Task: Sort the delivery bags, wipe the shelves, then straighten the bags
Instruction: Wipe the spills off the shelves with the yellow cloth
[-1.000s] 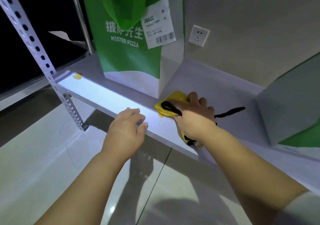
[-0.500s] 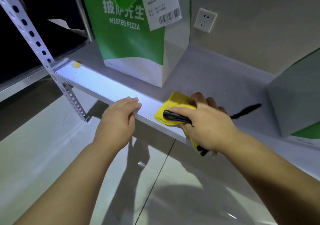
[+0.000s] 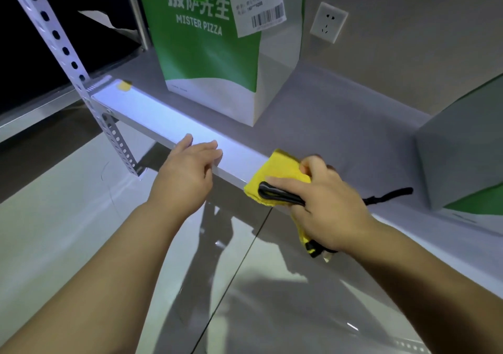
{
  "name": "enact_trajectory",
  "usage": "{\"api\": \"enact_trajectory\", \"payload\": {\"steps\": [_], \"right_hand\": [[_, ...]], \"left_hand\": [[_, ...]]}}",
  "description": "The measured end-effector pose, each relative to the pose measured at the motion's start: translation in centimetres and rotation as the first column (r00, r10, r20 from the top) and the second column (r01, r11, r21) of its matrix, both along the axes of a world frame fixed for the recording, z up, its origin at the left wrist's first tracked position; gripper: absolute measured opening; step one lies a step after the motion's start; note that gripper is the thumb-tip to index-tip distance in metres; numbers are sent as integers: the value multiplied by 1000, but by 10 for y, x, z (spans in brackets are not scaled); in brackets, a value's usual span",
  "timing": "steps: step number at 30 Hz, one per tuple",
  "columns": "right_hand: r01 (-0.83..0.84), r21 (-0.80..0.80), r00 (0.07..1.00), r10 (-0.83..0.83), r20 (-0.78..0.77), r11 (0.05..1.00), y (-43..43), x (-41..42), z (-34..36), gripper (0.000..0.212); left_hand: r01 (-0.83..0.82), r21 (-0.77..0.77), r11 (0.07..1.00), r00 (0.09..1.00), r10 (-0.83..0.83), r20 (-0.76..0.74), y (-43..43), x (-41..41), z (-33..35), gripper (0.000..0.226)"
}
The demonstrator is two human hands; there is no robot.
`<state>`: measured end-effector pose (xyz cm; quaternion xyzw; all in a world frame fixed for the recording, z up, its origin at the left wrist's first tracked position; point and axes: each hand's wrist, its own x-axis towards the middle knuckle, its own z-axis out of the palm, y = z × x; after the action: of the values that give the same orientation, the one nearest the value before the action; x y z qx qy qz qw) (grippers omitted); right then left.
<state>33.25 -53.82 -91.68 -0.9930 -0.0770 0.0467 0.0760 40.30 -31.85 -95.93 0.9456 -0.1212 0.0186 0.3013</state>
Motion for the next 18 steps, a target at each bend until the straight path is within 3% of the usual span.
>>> {"api": "enact_trajectory", "payload": {"steps": [8, 15, 18], "right_hand": [[206, -5, 978, -206, -11, 978, 4, 17, -5, 56], [75, 55, 997, -74, -12, 996, 18, 25, -9, 54], [145, 93, 989, -140, -52, 985, -8, 15, -4, 52]], "left_hand": [[-1, 87, 996, 1000, 2, -4, -12, -1, 3, 21], [-13, 72, 997, 997, 18, -71, -13, -2, 7, 20], [-37, 43, 998, 998, 40, -58, -13, 0, 14, 21]]}}
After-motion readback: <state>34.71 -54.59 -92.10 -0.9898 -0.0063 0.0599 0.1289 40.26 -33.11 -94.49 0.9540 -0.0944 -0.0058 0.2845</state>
